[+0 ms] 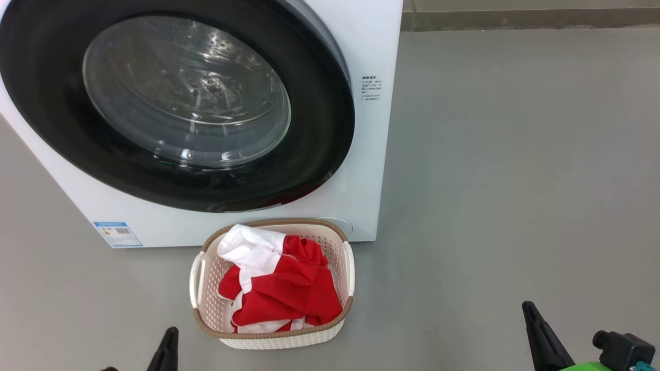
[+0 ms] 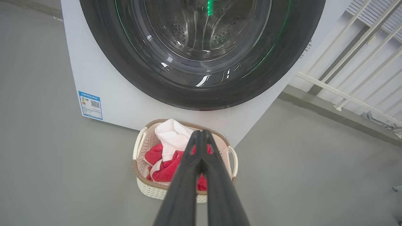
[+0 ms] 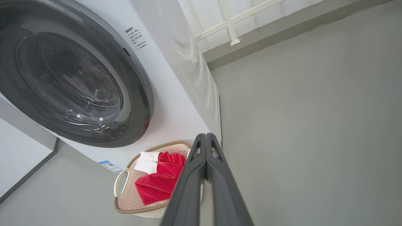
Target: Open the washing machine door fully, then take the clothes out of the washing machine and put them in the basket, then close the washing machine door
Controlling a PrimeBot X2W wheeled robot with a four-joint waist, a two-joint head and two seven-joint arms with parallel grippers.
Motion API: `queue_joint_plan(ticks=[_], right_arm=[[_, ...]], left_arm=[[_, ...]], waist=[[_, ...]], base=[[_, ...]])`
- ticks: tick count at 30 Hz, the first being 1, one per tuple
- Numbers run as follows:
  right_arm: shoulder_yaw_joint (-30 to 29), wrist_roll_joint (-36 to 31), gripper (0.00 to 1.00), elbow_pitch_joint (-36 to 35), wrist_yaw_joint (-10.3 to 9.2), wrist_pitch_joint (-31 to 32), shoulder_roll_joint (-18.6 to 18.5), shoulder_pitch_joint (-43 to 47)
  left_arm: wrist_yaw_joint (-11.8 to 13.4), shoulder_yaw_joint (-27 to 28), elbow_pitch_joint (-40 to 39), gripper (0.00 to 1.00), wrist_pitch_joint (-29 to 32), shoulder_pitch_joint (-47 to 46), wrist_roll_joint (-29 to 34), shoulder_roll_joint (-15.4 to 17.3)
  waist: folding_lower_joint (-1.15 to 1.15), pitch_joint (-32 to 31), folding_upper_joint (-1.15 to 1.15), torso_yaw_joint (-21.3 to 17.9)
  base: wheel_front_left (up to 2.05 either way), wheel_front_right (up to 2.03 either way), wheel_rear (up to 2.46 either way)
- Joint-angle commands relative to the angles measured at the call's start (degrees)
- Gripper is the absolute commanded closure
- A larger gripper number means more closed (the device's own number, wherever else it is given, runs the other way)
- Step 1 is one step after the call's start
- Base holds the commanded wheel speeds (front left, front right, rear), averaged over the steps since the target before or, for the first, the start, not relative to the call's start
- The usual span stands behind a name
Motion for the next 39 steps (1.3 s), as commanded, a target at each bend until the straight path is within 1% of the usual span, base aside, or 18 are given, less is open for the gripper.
queue_joint_plan(ticks=[1, 39], right_arm=[[-0.5, 1.4, 1.00, -1.5, -0.01, 0.3, -0.6, -1.6], [-2.6, 22.0, 1.00, -2.2, -0.02, 6.8, -0.2, -5.4]], left_arm=[[-0.1, 0.8, -1.5, 1.00, 0.3, -1.3, -1.7, 0.5], [-0.2, 3.0, -2.3, 1.00, 6.8, -4.0, -24.5, -0.3]], waist=[[-0.01, 0.0, 0.00, 0.0], [-0.01, -0.4, 0.00, -0.7]], base=[[0.00, 0.00, 0.00], [0.00, 0.00, 0.00]])
